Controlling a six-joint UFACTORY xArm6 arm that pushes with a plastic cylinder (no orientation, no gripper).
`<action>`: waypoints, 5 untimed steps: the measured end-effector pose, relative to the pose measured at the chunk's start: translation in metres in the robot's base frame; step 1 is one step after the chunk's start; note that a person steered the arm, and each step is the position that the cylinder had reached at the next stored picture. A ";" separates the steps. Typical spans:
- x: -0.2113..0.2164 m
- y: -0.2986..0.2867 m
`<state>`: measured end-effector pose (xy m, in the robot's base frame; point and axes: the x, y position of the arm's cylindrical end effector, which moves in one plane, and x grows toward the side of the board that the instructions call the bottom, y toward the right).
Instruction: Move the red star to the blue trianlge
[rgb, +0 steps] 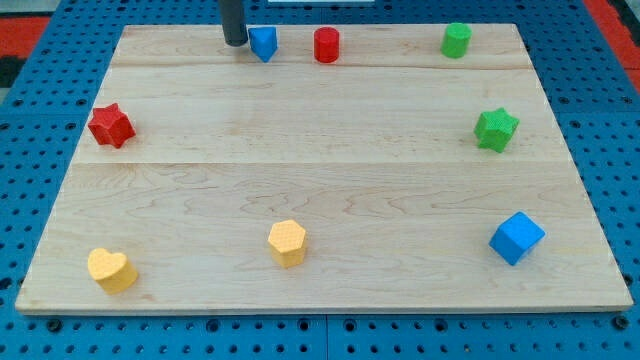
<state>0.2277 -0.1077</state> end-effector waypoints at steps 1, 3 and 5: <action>0.009 0.024; 0.008 -0.058; 0.026 -0.176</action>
<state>0.2533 -0.2836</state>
